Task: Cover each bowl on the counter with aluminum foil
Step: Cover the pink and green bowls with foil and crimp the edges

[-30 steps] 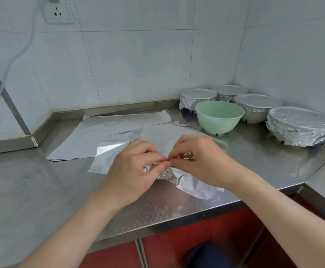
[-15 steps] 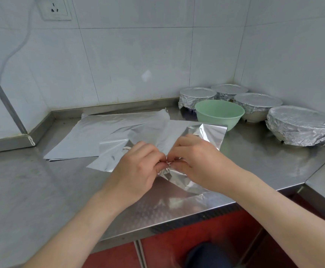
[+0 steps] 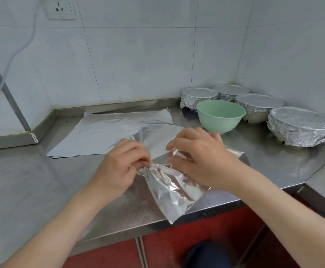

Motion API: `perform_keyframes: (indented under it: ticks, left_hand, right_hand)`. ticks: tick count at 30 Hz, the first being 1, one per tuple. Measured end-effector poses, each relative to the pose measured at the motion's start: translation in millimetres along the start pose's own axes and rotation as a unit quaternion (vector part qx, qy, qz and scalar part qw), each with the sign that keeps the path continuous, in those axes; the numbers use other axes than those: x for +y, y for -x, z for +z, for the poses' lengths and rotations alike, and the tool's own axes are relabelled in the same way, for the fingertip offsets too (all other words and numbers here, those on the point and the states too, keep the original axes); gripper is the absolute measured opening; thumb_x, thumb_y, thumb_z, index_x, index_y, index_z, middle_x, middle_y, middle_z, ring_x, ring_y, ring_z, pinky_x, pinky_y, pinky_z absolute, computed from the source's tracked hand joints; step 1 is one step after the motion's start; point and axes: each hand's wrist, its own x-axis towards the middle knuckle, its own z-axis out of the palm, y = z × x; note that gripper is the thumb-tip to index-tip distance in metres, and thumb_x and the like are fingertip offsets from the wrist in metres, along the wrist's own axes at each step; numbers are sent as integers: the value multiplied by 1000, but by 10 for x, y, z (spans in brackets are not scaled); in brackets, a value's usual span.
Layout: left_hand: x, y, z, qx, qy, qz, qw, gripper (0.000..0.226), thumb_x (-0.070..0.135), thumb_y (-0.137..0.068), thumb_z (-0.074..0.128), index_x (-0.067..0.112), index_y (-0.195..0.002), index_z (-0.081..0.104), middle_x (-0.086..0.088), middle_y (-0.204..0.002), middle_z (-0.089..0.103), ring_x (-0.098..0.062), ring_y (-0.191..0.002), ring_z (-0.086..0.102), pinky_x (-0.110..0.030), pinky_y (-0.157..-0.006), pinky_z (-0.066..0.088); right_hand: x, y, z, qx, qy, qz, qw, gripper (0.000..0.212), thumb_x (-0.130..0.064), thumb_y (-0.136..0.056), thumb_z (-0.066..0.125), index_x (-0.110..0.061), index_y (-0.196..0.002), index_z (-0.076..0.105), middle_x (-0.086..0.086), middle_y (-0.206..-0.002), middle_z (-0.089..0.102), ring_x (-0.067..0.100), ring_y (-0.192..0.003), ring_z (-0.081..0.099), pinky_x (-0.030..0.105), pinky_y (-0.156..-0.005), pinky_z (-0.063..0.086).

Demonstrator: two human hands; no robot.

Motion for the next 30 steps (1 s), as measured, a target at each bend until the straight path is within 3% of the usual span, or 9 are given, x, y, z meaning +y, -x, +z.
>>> perform_keyframes:
  ticks: [5,7,9,12,14,16,20,24,30]
  left_hand:
    - [-65,19,-195,1,66,-109,992,10,21,-75,80,25,-84,77,13,-92,67,-8,-95,60,-22,-88,45]
    - [-3,-11,-215,11,87,-127,988,10,24,-76,79,26,-86,78,13,-93,67,-9,-96,61,-17,-87,44]
    - [96,-62,-207,6,110,-132,985,9,28,-77,79,24,-85,79,13,-90,67,-10,-93,62,-15,-84,44]
    - [185,-102,-155,-31,126,-146,981,14,33,-71,77,24,-82,80,13,-86,68,-12,-91,62,-18,-81,46]
    - [195,-106,-124,-41,134,-155,978,13,32,-69,78,25,-80,80,12,-84,68,-12,-89,61,-21,-78,47]
    - [182,-99,-105,-40,139,-157,977,13,33,-68,79,25,-78,80,12,-83,68,-12,-87,61,-23,-77,48]
    - [178,-107,-103,-39,148,-160,975,14,32,-66,80,24,-78,80,11,-82,68,-13,-86,62,-26,-75,49]
    - [179,-113,-119,-51,150,-155,975,16,34,-66,80,25,-80,80,10,-81,68,-15,-86,62,-27,-75,49]
    - [177,-127,-119,-55,169,-163,970,14,35,-69,77,25,-78,80,8,-79,67,-15,-83,61,-25,-73,47]
  right_hand:
    - [315,-34,-100,-81,-25,193,977,62,-68,-90,33,-38,-144,31,-3,-148,40,25,-135,34,50,-107,30]
    - [437,-34,-82,-102,-106,235,961,72,-68,-90,33,-29,-150,23,3,-152,36,27,-138,35,45,-111,30]
    - [545,-15,-52,-128,-201,281,930,80,-70,-88,36,-28,-153,16,-4,-151,39,23,-139,34,38,-112,27]
    - [671,11,12,-154,-329,340,868,102,-92,-67,38,-41,-151,15,-23,-134,51,16,-133,42,49,-108,35]
    - [795,-8,77,-130,-368,353,850,116,-100,-50,40,-43,-149,21,-22,-145,41,15,-135,40,51,-109,34]
    - [874,-41,117,-105,-392,366,838,111,-97,-53,43,-41,-148,28,-17,-148,39,18,-132,44,49,-111,33]
    - [845,-67,110,-106,-455,396,790,75,-79,-76,53,-30,-133,52,0,-124,61,23,-109,60,40,-100,45]
    - [816,-70,100,-131,-462,409,776,51,-62,-90,49,-18,-110,67,1,-90,75,16,-75,70,21,-59,52]
    - [775,-115,117,-157,-535,402,727,56,-59,-87,56,-10,-110,69,14,-108,72,26,-82,70,31,-66,59]
